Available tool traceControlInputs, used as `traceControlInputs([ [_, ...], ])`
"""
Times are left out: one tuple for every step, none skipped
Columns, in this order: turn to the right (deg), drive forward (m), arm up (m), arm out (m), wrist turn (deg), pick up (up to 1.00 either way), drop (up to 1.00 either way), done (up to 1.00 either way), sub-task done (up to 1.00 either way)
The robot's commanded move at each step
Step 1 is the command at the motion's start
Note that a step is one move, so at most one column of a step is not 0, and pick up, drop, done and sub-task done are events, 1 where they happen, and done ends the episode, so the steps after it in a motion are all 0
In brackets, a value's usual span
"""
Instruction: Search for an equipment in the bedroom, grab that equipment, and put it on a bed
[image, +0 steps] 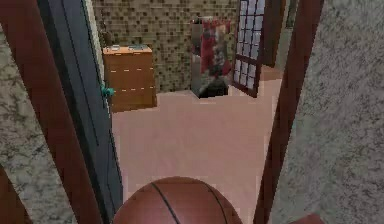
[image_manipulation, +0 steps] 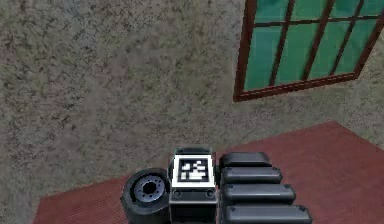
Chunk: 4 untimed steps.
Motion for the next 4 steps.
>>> traceControlInputs([
  [0.0,0.90,0.00,0.00,0.0,0.00,0.00,0.00,0.00],
  [-21.0,0.00,0.00,0.00,0.0,0.00,0.00,0.00,0.00],
  [0.0,0.05,0.00,0.00,0.0,0.00,0.00,0.00,0.00],
  [45.0,0.00,0.00,0.00,0.0,0.00,0.00,0.00,0.00],
])
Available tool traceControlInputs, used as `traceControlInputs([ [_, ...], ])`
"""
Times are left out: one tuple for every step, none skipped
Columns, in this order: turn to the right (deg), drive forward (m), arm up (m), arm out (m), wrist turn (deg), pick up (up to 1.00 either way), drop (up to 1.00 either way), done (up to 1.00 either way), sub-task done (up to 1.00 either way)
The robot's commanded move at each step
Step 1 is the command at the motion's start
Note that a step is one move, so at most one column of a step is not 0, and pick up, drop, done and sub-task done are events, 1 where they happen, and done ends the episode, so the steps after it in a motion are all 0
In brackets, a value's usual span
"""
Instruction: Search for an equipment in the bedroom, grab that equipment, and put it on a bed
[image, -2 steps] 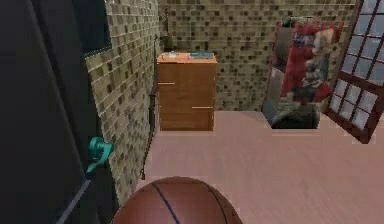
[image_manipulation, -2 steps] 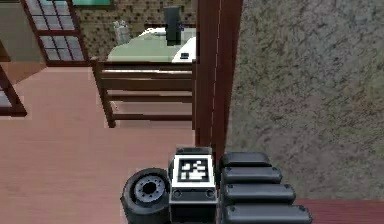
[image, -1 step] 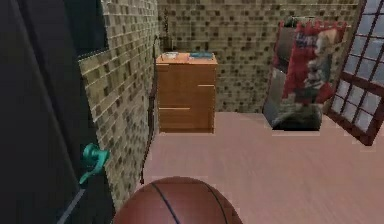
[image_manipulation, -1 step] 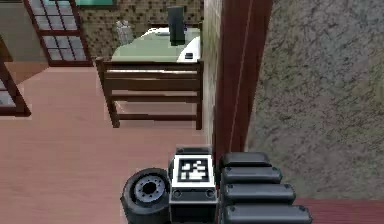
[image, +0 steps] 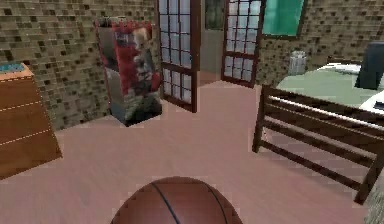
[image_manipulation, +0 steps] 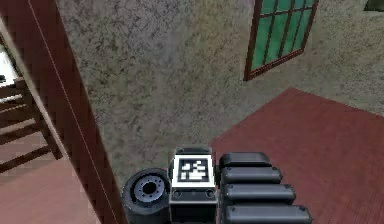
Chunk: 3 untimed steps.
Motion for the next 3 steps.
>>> traceControlInputs([
  [12.0,0.00,0.00,0.00,0.0,0.00,0.00,0.00,0.00],
  [0.0,0.35,0.00,0.00,0.0,0.00,0.00,0.00,0.00],
  [0.0,1.00,0.00,0.00,0.0,0.00,0.00,0.00,0.00],
])
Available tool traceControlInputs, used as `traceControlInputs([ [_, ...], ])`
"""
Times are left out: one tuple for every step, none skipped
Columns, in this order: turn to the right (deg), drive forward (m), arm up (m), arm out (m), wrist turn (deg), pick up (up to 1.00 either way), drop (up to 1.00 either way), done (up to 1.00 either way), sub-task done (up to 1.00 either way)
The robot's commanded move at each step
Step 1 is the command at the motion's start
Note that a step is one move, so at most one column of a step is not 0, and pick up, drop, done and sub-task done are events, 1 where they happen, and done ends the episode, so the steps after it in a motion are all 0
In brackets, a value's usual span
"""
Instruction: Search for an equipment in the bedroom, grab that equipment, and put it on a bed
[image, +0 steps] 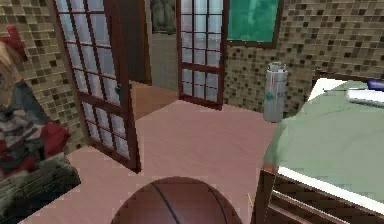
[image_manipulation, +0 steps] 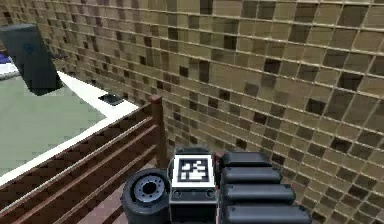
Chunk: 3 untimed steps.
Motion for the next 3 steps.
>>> traceControlInputs([
  [-3.0,0.00,0.00,0.00,0.0,0.00,0.00,0.00,0.00],
  [-9.0,0.00,0.00,0.00,0.0,0.00,0.00,0.00,0.00],
  [0.0,0.40,0.00,0.00,0.0,0.00,0.00,0.00,0.00],
])
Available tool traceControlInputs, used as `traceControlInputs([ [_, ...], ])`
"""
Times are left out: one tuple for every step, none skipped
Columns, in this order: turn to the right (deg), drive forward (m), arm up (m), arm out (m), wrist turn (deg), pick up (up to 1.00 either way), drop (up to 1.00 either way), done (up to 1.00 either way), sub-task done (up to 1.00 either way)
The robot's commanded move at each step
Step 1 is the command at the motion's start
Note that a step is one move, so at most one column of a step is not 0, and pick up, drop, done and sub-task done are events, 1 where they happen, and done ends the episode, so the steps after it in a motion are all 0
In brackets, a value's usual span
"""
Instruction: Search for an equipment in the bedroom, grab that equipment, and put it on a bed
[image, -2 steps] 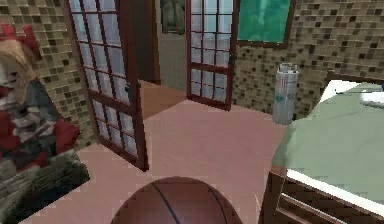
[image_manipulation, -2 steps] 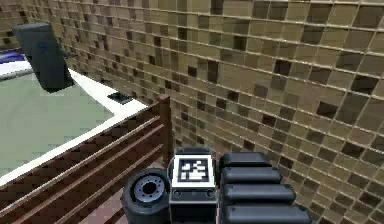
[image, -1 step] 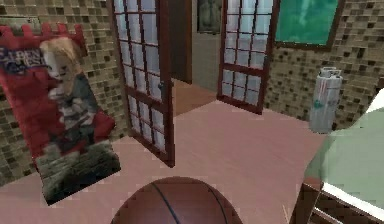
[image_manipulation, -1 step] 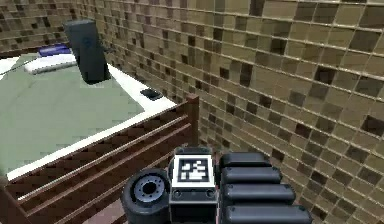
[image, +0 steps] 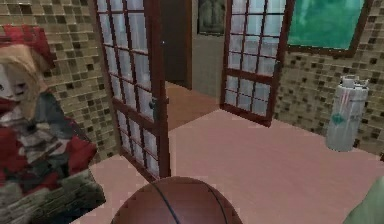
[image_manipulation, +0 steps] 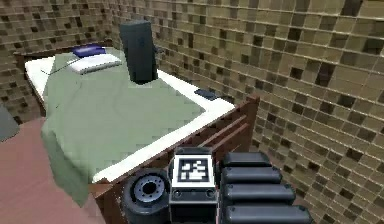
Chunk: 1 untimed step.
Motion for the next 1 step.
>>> traceControlInputs([
  [9.0,0.00,0.00,0.00,0.0,0.00,0.00,0.00,0.00],
])
